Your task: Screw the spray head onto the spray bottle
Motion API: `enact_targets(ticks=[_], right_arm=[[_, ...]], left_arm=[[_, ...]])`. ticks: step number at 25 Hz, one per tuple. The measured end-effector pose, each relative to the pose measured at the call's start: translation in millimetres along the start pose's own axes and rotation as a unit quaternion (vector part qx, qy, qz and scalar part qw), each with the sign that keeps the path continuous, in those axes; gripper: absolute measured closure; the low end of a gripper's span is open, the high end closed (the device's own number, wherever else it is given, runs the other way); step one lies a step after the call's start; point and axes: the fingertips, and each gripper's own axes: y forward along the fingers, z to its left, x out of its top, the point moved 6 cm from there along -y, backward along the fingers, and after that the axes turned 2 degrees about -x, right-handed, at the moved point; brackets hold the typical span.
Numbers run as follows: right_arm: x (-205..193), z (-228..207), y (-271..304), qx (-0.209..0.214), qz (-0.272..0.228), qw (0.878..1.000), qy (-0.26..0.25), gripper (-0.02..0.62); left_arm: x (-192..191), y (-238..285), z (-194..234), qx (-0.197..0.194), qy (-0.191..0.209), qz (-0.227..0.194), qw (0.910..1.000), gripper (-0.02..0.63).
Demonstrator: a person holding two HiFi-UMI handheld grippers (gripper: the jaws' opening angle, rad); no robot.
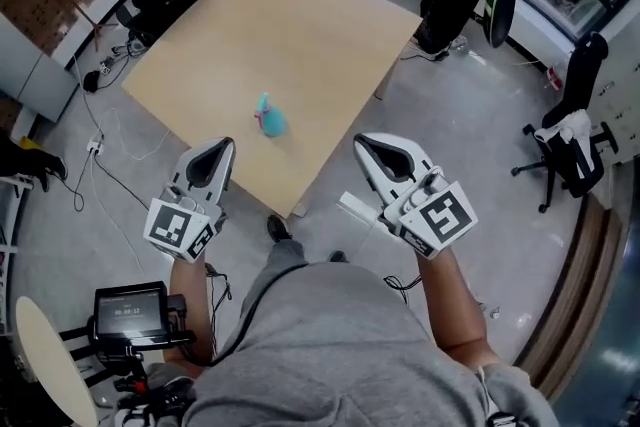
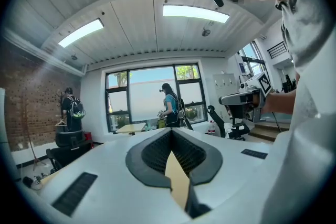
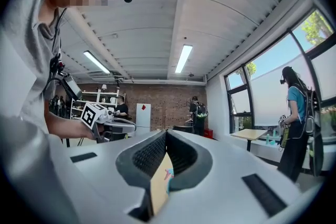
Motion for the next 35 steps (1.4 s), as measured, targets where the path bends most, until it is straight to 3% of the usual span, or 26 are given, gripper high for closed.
enact_targets(ticks=[6, 12, 26, 31, 35], right_arm=[[5.9, 19.9, -4.9, 0.014, -0.023, 1.0, -0.003, 0.591], [11.3, 63.3, -4.8, 0.017, -0.025, 0.999, -0.014, 0.591], [12.6, 220.7, 20.5, -0.011, 0.016, 1.0, -0.012, 0.591], [6.8, 259.0, 1.4, -0.032, 0.025, 0.999, -0.025, 0.591], [10.8, 266.1, -18.0, -0.04, 0.015, 0.999, -0.023, 0.591]], left_arm=[[0.2, -45.2, -9.1, 0.032, 0.003, 0.014, 0.9994, 0.603], [-5.3, -90.3, -11.8, 0.038, -0.004, 0.01, 0.9992, 0.601], [-34.3, -237.8, 13.8, 0.005, -0.023, -0.01, 0.9997, 0.602], [-42.2, -259.6, -4.2, -0.021, -0.018, -0.019, 0.9994, 0.602], [-39.9, -252.5, -22.5, -0.037, -0.01, -0.028, 0.9989, 0.602]])
